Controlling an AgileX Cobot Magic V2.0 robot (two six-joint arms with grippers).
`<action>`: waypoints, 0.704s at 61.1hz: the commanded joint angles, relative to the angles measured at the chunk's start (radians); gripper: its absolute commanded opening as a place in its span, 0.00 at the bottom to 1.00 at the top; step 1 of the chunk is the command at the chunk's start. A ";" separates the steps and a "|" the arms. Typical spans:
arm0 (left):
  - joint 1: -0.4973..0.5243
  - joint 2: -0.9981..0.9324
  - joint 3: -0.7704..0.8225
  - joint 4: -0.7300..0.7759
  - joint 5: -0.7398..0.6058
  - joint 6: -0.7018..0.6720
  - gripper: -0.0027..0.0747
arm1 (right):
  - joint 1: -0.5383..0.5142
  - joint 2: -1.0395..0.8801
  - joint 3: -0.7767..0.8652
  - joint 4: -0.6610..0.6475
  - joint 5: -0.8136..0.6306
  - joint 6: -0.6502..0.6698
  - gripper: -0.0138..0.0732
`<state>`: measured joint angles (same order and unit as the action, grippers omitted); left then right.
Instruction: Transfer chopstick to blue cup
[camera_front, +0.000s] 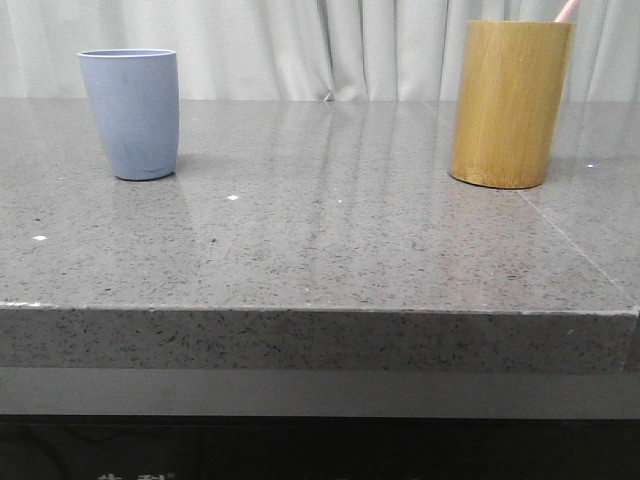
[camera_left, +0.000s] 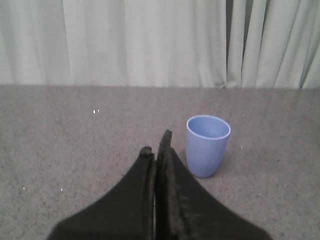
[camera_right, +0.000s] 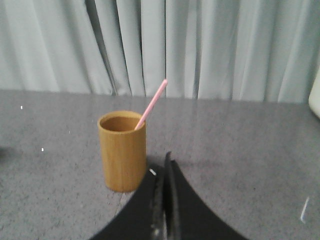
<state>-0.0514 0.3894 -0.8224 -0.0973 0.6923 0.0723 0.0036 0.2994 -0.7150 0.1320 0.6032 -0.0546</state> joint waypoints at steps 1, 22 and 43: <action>0.000 0.075 -0.043 -0.017 -0.029 -0.004 0.01 | -0.004 0.077 -0.047 -0.011 -0.004 -0.002 0.08; 0.000 0.216 0.006 -0.075 -0.017 -0.004 0.01 | -0.004 0.200 -0.047 -0.011 0.078 -0.002 0.08; 0.000 0.243 0.011 -0.080 -0.082 0.049 0.45 | -0.003 0.227 -0.047 -0.010 0.135 -0.029 0.54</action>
<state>-0.0514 0.6256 -0.7840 -0.1526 0.7047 0.1105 0.0036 0.5149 -0.7299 0.1320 0.8013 -0.0681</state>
